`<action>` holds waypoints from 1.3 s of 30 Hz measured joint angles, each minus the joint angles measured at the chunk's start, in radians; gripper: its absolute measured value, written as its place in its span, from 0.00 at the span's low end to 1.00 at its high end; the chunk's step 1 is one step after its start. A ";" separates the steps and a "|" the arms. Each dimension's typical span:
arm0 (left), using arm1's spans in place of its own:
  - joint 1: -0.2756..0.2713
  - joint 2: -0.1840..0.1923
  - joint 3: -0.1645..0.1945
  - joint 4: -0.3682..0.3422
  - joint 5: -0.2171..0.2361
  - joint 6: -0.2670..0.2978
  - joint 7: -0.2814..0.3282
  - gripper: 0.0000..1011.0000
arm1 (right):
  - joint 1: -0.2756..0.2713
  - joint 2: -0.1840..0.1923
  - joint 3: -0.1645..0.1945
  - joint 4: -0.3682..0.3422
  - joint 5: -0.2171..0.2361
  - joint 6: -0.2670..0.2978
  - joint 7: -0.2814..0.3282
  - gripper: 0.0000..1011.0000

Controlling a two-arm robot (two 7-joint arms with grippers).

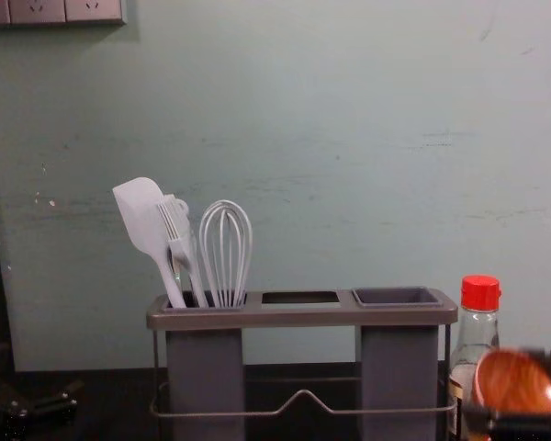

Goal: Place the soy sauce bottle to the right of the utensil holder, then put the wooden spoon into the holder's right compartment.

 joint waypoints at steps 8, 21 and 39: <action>0.000 0.000 0.000 0.000 0.000 0.000 0.000 0.99 | -0.065 -0.024 0.042 0.026 0.011 -0.367 -0.048 0.83; 0.000 0.000 0.000 0.000 0.000 0.000 0.000 0.99 | -0.102 -0.074 0.084 0.028 0.004 -0.552 -0.078 0.83; 0.000 0.000 0.000 0.000 0.000 0.000 0.000 0.99 | -0.100 -0.071 0.081 0.026 0.005 -0.547 -0.077 0.83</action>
